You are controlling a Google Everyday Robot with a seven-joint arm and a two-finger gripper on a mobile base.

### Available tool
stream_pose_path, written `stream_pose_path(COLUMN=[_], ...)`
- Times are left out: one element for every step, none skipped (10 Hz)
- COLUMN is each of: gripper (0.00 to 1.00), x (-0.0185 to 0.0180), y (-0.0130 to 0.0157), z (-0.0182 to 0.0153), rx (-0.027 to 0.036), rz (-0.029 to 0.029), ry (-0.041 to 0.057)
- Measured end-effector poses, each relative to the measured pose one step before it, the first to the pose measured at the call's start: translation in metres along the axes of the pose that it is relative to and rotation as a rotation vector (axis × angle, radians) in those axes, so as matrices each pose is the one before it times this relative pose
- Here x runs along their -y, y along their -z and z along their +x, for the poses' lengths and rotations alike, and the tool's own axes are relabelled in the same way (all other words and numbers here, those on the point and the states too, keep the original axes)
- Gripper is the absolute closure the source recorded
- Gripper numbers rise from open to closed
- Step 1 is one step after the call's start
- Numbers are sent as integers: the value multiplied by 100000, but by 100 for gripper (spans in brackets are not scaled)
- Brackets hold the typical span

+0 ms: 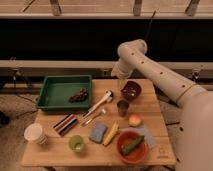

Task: Wipe purple bowl with brush

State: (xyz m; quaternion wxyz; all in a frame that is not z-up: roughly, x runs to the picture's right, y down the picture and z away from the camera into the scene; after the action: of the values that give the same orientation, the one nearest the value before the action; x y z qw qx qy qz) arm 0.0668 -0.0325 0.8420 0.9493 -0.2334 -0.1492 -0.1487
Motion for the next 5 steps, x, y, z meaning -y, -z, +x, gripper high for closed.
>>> stream_pose_path(gripper=[35, 35, 35, 35, 35], x=[893, 517, 366, 366, 186], y=[-1089, -614, -408, -703, -805], z=[363, 223, 166, 593, 651], rx=[292, 383, 516, 93, 304], rz=[-1050, -800, -575, -897, -1120], ry=[583, 266, 112, -206, -346])
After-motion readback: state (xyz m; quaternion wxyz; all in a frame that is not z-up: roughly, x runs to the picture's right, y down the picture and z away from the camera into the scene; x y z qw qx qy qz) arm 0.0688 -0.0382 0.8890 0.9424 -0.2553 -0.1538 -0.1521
